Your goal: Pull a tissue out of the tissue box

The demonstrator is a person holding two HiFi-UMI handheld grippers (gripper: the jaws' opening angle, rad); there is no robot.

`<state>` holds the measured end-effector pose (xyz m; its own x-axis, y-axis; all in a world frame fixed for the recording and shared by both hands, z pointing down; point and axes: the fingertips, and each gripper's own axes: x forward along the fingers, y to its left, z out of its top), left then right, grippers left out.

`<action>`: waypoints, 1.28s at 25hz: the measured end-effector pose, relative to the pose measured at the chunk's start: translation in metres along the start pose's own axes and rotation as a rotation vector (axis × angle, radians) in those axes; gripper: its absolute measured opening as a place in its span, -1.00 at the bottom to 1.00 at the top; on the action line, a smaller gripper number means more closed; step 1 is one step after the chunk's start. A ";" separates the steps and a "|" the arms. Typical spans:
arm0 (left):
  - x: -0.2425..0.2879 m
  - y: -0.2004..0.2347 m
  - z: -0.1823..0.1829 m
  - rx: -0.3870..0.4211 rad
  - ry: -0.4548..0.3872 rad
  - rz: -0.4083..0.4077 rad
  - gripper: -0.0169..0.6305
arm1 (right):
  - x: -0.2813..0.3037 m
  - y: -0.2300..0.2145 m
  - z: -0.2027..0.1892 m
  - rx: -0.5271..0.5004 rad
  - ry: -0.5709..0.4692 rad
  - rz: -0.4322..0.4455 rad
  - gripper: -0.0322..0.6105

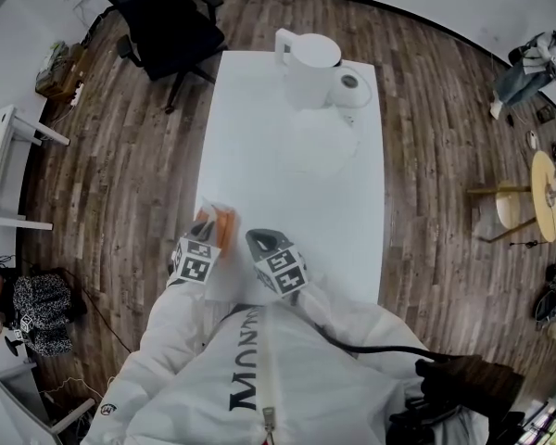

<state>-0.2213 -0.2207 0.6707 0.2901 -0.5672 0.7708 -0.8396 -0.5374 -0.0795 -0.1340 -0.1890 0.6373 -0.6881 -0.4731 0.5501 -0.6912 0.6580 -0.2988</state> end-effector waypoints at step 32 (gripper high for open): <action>-0.023 -0.017 -0.004 -0.026 0.021 -0.069 -0.95 | 0.080 0.053 -0.027 0.379 0.092 0.218 -0.89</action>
<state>-0.2154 -0.1953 0.6569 0.3381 -0.5157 0.7873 -0.8297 -0.5582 -0.0093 -0.2197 -0.1761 0.6867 -0.8160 -0.2822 0.5045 -0.5762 0.4674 -0.6705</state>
